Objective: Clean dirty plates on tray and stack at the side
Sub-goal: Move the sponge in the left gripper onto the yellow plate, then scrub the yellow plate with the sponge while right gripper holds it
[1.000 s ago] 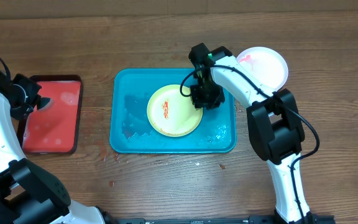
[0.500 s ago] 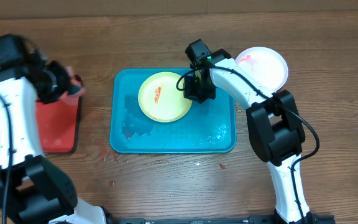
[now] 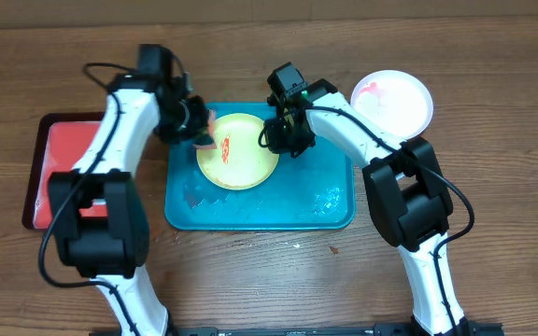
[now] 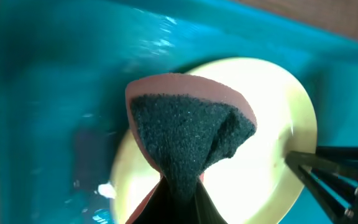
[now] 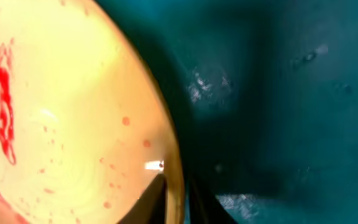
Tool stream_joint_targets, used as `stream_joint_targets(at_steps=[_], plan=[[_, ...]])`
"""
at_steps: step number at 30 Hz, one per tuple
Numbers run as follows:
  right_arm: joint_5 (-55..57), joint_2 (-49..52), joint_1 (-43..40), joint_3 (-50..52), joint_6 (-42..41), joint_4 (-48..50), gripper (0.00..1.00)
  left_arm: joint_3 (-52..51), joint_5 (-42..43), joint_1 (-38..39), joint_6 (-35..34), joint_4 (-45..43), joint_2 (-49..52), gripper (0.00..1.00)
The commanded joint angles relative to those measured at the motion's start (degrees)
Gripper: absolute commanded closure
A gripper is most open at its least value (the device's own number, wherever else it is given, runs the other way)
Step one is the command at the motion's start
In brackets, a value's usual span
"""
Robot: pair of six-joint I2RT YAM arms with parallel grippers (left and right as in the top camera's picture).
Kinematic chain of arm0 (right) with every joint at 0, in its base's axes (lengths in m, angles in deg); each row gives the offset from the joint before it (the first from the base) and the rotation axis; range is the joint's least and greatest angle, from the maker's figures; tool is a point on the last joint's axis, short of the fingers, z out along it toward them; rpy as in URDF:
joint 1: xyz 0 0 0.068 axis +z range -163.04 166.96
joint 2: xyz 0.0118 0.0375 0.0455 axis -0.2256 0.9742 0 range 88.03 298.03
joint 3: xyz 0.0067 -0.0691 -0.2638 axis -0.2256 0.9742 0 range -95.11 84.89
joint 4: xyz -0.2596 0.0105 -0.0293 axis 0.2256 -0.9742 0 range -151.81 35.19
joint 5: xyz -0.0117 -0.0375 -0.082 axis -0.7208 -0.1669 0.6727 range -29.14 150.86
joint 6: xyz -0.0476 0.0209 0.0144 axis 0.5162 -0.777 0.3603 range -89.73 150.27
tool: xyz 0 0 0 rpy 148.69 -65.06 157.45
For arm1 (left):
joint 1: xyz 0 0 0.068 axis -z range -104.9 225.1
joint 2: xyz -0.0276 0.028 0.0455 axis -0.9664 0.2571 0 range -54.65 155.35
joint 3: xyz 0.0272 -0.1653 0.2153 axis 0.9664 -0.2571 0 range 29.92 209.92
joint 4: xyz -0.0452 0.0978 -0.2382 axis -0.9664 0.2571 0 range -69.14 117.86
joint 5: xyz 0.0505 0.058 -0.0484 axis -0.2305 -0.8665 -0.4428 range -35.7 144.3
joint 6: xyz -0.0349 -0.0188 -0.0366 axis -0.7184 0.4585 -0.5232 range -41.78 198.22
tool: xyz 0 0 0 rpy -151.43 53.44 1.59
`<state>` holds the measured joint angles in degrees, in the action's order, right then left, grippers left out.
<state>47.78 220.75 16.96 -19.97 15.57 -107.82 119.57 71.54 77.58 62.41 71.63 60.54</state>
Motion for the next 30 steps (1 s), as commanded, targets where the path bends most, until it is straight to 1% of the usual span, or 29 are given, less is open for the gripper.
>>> stream_joint_targets(at_steps=[1,4,6,7,8,9,11,19,23,28,30], plan=[[-0.31,0.92,0.31,0.76,2.67,0.00,0.75,0.46,0.81,2.29,2.97,-1.01,0.59,0.96],[-0.33,0.92,0.31,0.76,-2.16,0.02,0.71,0.46,0.79,3.58,2.21,-1.57,0.68,0.96],[-0.33,0.92,0.31,0.76,-4.39,0.00,0.71,0.46,0.81,4.09,1.33,-1.95,0.68,0.96],[-0.31,0.92,0.31,0.76,-5.07,0.00,0.73,0.46,0.76,4.24,0.72,-2.10,0.68,0.96],[-0.31,0.92,0.31,0.76,-5.11,-0.02,0.87,0.46,0.76,4.28,0.17,-2.25,0.74,0.96],[-0.31,0.92,0.31,0.76,-5.14,-0.11,0.96,0.46,0.76,4.33,-0.90,-2.54,0.74,0.96],[-0.22,0.92,0.31,0.76,-5.31,-0.04,0.96,0.46,0.74,4.35,-2.38,-2.91,0.79,0.96],[0.13,0.92,0.31,0.76,-5.31,0.22,0.96,0.44,0.83,5.57,-3.39,-3.06,1.18,0.96],[0.20,0.92,0.31,0.76,-8.09,0.39,0.96,0.44,0.63,7.50,-5.70,-3.06,1.97,0.96],[0.59,0.92,0.15,0.76,-8.09,0.70,0.96,0.44,-3.32,9.97,-5.70,-2.82,3.87,0.96],[0.59,0.92,0.09,0.76,-8.07,0.63,0.96,0.44,-3.48,10.32,-6.27,-2.60,5.20,0.96]])
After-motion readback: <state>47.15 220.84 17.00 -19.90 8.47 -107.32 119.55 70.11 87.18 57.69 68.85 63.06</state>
